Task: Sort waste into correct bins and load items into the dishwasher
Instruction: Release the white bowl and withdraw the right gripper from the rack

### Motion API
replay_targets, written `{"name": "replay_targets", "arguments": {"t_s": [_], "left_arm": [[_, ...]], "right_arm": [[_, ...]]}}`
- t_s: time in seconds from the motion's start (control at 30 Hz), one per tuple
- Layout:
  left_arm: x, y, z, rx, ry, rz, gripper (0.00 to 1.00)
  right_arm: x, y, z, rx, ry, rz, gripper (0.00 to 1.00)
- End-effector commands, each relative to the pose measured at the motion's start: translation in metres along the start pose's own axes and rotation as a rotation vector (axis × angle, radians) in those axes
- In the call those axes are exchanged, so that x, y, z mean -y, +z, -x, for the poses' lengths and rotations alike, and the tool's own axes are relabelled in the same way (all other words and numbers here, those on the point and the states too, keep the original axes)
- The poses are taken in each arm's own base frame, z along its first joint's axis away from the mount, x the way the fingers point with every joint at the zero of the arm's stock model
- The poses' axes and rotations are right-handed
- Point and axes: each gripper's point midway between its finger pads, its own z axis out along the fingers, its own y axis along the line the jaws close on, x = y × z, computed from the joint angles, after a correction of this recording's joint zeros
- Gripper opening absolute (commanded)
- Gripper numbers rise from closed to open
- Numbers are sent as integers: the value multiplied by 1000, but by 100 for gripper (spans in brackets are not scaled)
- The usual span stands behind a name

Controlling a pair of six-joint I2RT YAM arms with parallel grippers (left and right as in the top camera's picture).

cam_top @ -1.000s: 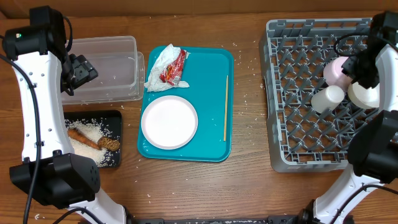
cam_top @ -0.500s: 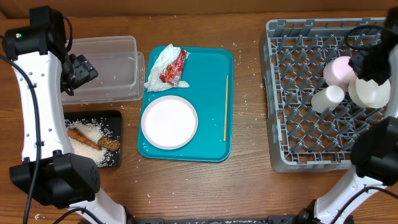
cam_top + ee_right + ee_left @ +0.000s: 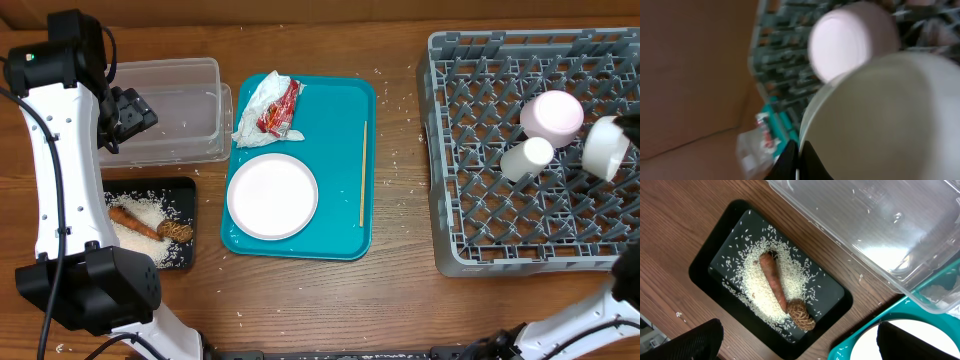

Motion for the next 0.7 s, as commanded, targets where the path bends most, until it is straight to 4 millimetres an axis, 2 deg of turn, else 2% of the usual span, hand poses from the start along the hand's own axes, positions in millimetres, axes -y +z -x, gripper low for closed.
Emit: {"name": "replay_targets", "arguments": {"t_s": [0.0,0.1,0.2,0.3,0.5,0.67], "left_arm": [[4,-11,1,31,9,-20,100],[4,-11,1,31,9,-20,100],[4,-11,2,31,9,-20,100],[4,-11,2,31,9,-20,100],[4,-11,1,31,9,-20,100],[4,-11,1,31,9,-20,100]], "right_arm": [[-60,-29,-12,31,-182,331,4],[-60,-31,-19,18,-198,343,4],[-55,-21,-27,-13,-191,338,4],[-40,-10,-33,-43,-137,334,4],[1,12,-28,-48,39,334,4],[12,15,-27,-38,58,335,4]]}}
